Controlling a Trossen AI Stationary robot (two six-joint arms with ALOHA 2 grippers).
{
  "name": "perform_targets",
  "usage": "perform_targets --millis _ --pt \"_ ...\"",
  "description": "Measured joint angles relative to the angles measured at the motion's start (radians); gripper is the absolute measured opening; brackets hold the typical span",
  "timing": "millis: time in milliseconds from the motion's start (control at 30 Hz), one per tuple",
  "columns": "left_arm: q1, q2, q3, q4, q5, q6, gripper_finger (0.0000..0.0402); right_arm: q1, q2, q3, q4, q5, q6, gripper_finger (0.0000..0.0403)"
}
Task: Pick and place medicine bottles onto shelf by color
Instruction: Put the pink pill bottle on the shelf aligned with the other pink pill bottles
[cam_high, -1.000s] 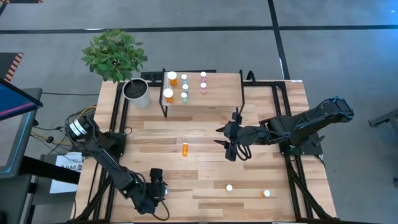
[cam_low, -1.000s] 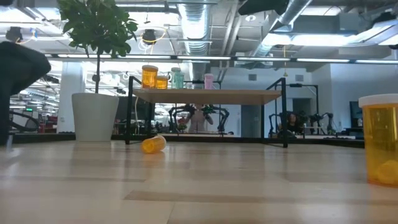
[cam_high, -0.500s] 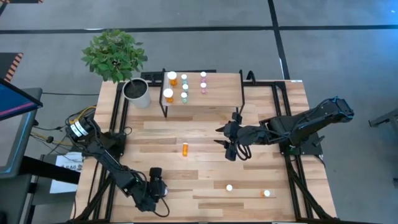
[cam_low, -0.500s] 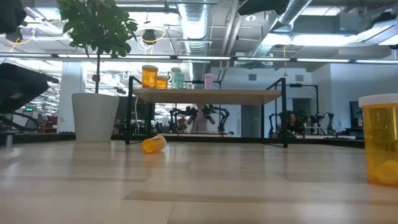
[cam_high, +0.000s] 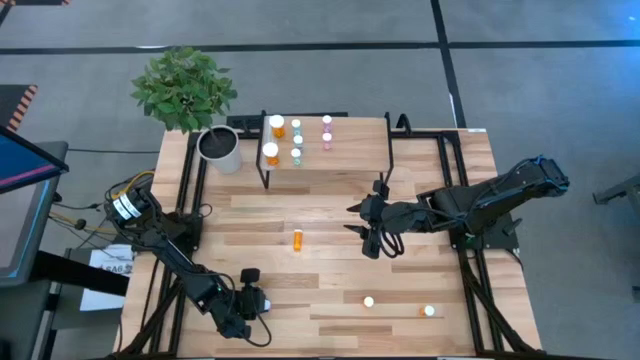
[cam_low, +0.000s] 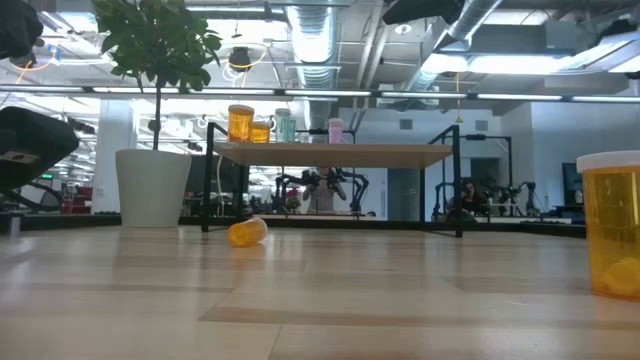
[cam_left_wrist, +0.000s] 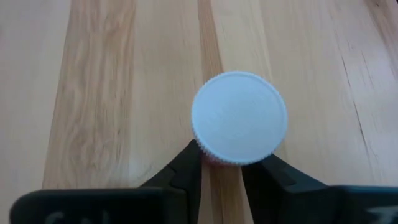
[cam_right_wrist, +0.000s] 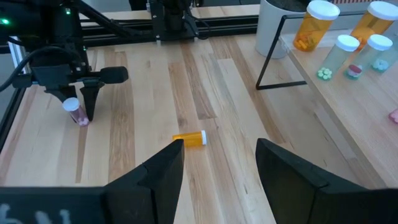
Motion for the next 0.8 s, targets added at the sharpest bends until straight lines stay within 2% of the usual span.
perform_targets --millis 200,333,433,600,667,800 --pt "0.0 -0.003 0.0 0.001 -0.011 0.025 0.0075 0.0 0.0 0.0 0.0 0.0 0.002 0.022" --pt "0.024 -0.051 -0.001 -0.012 -0.016 0.069 0.0079 0.0 0.0 0.0 0.018 0.0 0.017 0.022" --pt "0.062 -0.125 -0.001 -0.024 -0.048 0.137 0.0079 0.0 0.034 -0.019 0.129 -0.001 0.015 0.022" --pt "0.158 -0.286 -0.001 -0.068 -0.093 0.276 0.0079 0.027 0.126 -0.024 0.26 0.024 -0.105 0.022" --pt "0.209 -0.352 0.0 -0.068 -0.084 0.33 0.0079 0.038 0.166 -0.022 0.373 0.028 -0.166 0.0221" --pt "0.333 -0.468 0.001 -0.09 -0.046 0.425 0.008 0.032 0.197 -0.023 0.435 0.028 -0.211 0.0221"
